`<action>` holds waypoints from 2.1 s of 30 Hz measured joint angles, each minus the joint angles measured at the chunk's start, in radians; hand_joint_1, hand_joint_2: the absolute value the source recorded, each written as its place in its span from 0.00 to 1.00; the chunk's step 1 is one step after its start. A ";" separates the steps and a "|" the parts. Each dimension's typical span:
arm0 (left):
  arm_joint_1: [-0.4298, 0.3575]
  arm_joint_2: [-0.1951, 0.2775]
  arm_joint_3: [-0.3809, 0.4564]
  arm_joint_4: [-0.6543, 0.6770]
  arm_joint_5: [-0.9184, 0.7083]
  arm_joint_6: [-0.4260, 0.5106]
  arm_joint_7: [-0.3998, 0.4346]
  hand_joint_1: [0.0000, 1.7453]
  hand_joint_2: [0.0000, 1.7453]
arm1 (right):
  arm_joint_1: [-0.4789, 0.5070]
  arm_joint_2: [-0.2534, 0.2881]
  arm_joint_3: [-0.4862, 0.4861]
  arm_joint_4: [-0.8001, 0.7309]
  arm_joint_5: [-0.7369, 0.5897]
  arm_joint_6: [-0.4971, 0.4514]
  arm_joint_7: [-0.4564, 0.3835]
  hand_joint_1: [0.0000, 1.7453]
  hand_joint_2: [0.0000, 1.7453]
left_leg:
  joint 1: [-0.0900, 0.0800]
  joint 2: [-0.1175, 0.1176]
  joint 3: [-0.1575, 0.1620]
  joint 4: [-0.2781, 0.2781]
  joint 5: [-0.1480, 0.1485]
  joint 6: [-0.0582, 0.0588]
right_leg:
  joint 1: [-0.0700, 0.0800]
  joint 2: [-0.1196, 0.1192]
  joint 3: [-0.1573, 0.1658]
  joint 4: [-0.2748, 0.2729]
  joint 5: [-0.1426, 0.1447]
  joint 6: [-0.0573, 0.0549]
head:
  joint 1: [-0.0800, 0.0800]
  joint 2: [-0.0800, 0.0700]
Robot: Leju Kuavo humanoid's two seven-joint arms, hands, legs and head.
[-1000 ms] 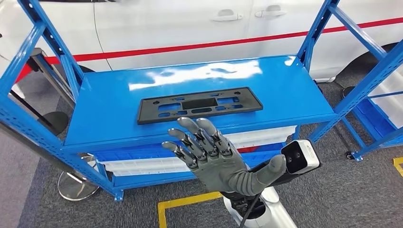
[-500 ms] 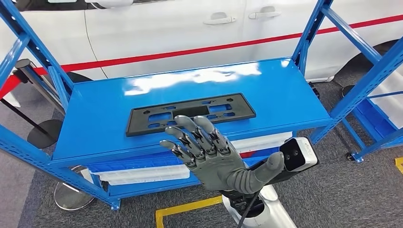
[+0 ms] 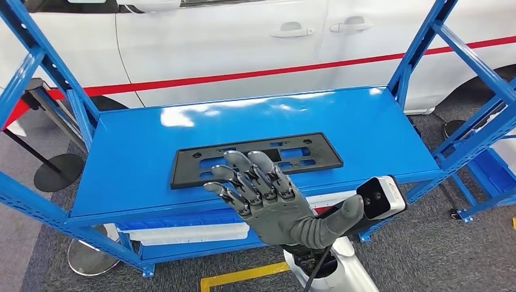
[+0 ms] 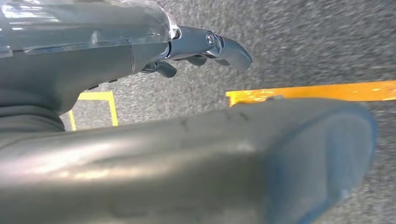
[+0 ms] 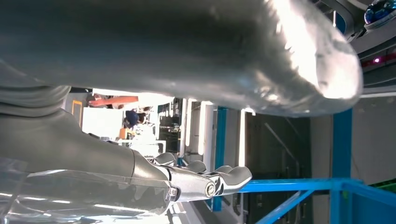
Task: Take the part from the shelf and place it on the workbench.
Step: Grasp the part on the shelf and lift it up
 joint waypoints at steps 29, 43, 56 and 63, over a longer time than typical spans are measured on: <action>0.000 -0.001 -0.005 0.002 -0.009 0.002 0.001 0.00 0.00 | 0.006 -0.006 -0.005 0.022 0.014 -0.005 0.002 0.00 0.00 | 0.001 0.003 -0.062 0.004 0.053 0.006 | -0.008 0.003 -0.004 0.092 -0.062 0.014 | 0.005 0.000; 0.000 -0.001 -0.008 0.002 -0.005 0.007 0.005 0.00 0.00 | 0.010 -0.009 -0.005 0.044 0.040 -0.050 0.037 0.00 1.00 | 0.002 0.006 -0.182 0.237 -0.033 -0.042 | -0.005 0.002 0.069 -0.056 -0.031 -0.034 | 0.002 0.000; 0.000 -0.001 -0.009 0.002 0.013 0.004 0.005 0.00 0.00 | 0.023 -0.042 -0.002 0.056 0.451 -0.289 -0.055 0.00 1.00 | 0.003 0.007 -0.077 0.004 0.062 0.008 | -0.010 0.003 -0.054 0.223 -0.174 0.017 | 0.005 0.000; 0.000 -0.010 -0.008 0.002 0.035 0.006 0.019 0.00 0.00 | 0.009 -0.055 0.007 0.089 0.562 -0.387 -0.073 0.00 1.00 | -0.001 0.003 -0.071 0.006 0.055 -0.011 | -0.007 0.004 0.066 -0.044 -0.038 0.004 | 0.004 0.000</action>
